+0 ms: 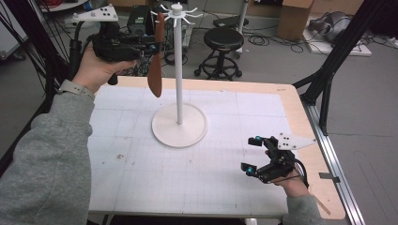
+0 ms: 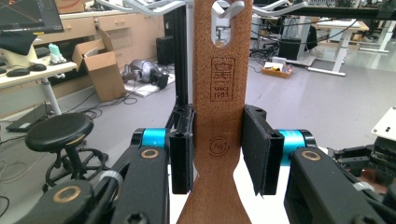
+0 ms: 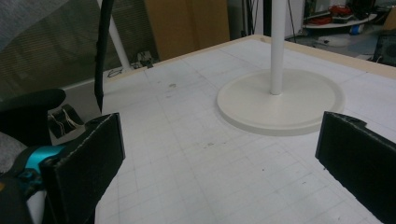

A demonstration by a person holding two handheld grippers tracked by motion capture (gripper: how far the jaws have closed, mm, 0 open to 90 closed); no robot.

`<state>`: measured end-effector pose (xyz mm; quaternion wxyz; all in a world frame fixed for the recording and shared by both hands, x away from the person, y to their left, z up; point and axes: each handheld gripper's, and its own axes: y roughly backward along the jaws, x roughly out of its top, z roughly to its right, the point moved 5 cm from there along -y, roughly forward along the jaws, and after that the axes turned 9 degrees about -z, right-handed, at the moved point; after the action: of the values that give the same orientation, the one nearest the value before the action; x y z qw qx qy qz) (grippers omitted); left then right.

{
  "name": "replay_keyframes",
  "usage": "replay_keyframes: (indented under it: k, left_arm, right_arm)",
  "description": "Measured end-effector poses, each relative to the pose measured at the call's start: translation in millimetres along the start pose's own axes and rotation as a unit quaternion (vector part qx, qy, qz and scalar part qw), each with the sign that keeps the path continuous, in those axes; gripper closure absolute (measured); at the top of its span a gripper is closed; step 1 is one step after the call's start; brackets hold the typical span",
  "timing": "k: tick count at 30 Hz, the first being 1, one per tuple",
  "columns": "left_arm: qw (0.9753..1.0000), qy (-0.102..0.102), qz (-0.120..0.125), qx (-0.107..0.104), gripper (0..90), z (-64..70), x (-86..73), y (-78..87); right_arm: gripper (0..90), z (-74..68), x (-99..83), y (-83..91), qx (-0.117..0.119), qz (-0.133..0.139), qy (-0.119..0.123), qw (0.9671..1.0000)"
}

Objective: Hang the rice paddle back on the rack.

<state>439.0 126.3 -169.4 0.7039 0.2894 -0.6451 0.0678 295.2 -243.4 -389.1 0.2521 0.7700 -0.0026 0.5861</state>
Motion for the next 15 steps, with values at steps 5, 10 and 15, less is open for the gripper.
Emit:
replay_keyframes:
  k: [5,10,15]
  left_arm:
    - [1.0,0.002,-0.003,-0.005,65.4,0.1,-1.6,-3.9]
    - [0.9999,0.0,0.0,-0.012,65.3,2.6,-1.4,-5.7]
    - [0.9991,-0.003,0.03,-0.029,56.6,4.6,-1.4,-3.0]
  right_arm:
    - [0.1,-0.5,-0.5,0.7,-0.001,-0.003,-0.001,1.0]
    - [0.1,-0.2,-0.7,1.6,-0.001,-0.001,-0.002,1.0]
    - [0.2,-0.9,-0.2,1.4,-0.002,0.0,0.001,1.0]
